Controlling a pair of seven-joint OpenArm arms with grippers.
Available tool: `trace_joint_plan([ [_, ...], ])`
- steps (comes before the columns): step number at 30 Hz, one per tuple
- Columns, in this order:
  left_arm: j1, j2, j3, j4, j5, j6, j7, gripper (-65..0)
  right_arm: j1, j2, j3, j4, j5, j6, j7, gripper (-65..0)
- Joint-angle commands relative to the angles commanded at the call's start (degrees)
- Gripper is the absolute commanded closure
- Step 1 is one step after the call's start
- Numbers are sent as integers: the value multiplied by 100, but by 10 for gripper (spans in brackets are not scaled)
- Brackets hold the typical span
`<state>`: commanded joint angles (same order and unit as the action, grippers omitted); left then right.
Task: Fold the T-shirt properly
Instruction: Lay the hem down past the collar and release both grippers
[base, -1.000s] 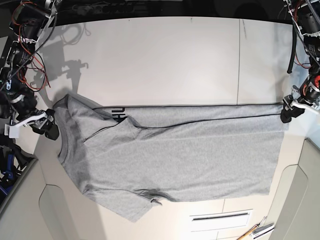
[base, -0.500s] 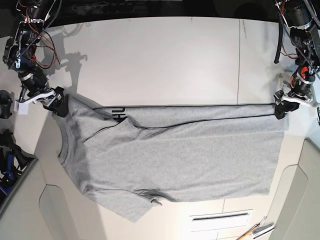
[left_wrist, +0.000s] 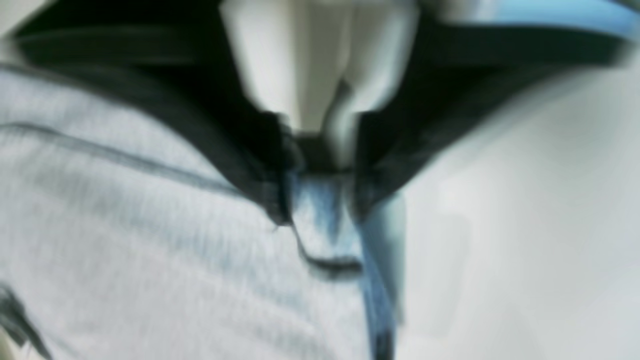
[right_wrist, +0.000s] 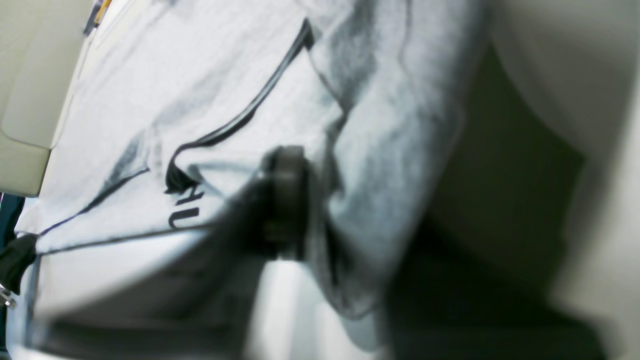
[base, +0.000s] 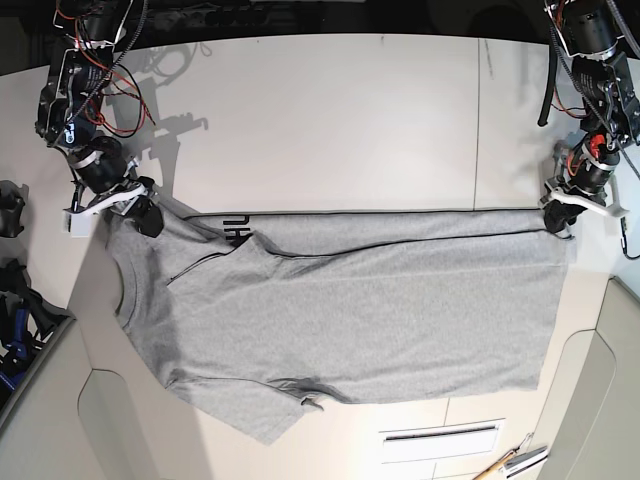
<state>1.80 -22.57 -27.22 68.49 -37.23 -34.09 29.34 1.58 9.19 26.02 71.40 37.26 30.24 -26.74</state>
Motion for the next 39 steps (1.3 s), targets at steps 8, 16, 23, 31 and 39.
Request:
trace_joint_plan([
  [8,-164,-79,-90,330,15,-518,328,0,-72,42,15,269,0,280,-286,0],
  [16,452,-201,-330,1196,-479,-591,1211,0,-715,168,225,1126,28,280,-848,0],
  [23,1567,-205,-330,1993,-914,-591,1377,0,-1821,538,271,1895,426,280,-957,0],
  [31,2623,-205,-337,2835,-1016,-591,1421,0,-2811,538,669,2415,708,282,-1003,0],
  [39,3368,-203,-575,3141,-1287,-591,1471,0,-3248,538,1150,2428,1115,280,-1331,0],
])
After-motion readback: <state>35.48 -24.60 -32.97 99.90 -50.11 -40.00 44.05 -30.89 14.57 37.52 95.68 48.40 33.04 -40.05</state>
